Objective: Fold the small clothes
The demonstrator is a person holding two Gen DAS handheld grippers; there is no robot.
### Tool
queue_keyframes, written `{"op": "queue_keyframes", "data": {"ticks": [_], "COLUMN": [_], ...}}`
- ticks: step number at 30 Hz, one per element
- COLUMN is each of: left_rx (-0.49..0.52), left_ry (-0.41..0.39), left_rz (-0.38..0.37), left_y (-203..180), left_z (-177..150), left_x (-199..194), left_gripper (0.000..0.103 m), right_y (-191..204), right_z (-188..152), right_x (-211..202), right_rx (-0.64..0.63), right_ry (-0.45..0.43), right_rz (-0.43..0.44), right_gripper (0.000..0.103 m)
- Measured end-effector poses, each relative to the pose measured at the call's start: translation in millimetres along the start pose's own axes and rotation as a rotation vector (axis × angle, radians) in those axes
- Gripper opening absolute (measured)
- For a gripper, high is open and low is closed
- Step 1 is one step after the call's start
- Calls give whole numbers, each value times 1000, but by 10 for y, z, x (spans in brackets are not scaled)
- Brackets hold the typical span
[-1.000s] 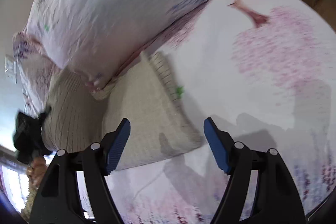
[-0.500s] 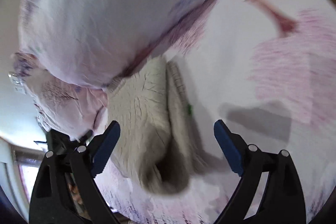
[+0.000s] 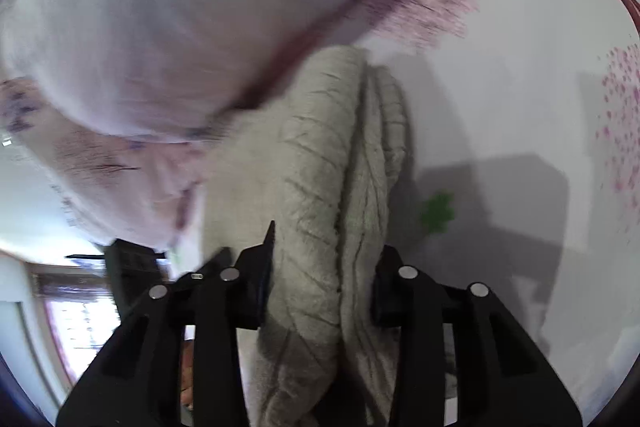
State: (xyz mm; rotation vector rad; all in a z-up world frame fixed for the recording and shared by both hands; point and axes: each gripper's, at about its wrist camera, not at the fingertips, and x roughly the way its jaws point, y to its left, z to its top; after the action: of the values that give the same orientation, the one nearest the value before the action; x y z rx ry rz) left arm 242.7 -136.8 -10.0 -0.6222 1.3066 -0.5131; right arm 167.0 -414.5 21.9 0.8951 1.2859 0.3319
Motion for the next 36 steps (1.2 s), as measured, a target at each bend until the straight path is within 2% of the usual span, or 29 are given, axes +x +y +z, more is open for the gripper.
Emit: {"op": "queue_keyframes", "data": {"ticks": [2, 4, 5, 7, 9, 10, 11, 13, 14, 16, 17, 18, 19, 21, 23, 25, 26, 27, 28, 29, 30, 31, 32, 35, 36], "left_rx": [81, 137, 154, 152, 138, 134, 132, 147, 153, 154, 151, 150, 155, 185, 234, 290, 309, 335, 340, 346, 344, 339, 330, 326, 328], "left_ry": [-32, -76, -110, -141, -165, -188, -200, -224, -228, -229, -225, -221, -214, -198, -179, -175, -173, -168, -164, -158, -148, -138, -125, -124, -127], "left_rz": [-19, 9, 48, 161, 296, 336, 335, 337, 347, 352, 357, 362, 376, 407, 456, 509, 524, 543, 546, 547, 550, 552, 558, 573, 576], "left_y": [-10, 37, 101, 223, 315, 354, 371, 406, 412, 456, 475, 562, 666, 645, 581, 601, 610, 596, 606, 609, 620, 632, 656, 674, 673], "left_z": [-74, -72, -47, 37, 103, 95, 73, -51, -118, -266, -361, -367, -458, -662, -816, -1005, -1068, -1153, -1189, -1228, -1257, -1264, -1277, -1297, -1312], "left_x": [-356, -679, -837, -928, -987, -1065, -1124, -1287, -1325, -1392, -1407, -1510, -1584, -1546, -1400, -1453, -1473, -1435, -1440, -1416, -1371, -1321, -1259, -1142, -1130], "left_gripper": [38, 38, 39, 44, 44, 44, 44, 44, 44, 46, 47, 49, 51, 58, 68, 81, 83, 87, 89, 89, 89, 89, 89, 89, 89], "right_y": [204, 424, 532, 670, 814, 869, 901, 924, 944, 938, 890, 873, 881, 855, 864, 1005, 1083, 1151, 1210, 1228, 1209, 1182, 1119, 870, 922], "right_z": [-90, -184, -228, -249, -254, -271, -306, -344, -339, -305, -285, -270, -235, -131, -62, -154, -234, -364, -517, -695, -850, -1042, -1277, -1764, -1871], "right_x": [-2, 96, 196, 390, 476, 432, 317, 185, 205, 382, 461, 564, 625, 643, 631, 550, 505, 417, 320, 190, 75, -24, -88, -34, 186], "right_rx": [-33, -82, -103, -135, -190, -207, -195, -166, -167, -167, -159, -159, -174, -140, -96, -166, -212, -266, -316, -361, -390, -414, -445, -480, -481], "right_ry": [2, 19, 26, 21, -67, -120, -176, -204, -189, -113, -81, -65, -87, -131, -135, -159, -178, -207, -242, -282, -324, -362, -383, -321, -297], "right_rz": [52, 76, 79, -15, -260, -322, -282, -163, -162, -216, -235, -258, -320, -365, -367, -384, -393, -414, -433, -450, -478, -506, -518, -538, -548], "right_gripper": [35, 35, 35, 38, 41, 44, 44, 46, 46, 45, 39, 11, 10, 9, 9, 11, 13, 22, 42, 57, 85, 92, 92, 92, 91]}}
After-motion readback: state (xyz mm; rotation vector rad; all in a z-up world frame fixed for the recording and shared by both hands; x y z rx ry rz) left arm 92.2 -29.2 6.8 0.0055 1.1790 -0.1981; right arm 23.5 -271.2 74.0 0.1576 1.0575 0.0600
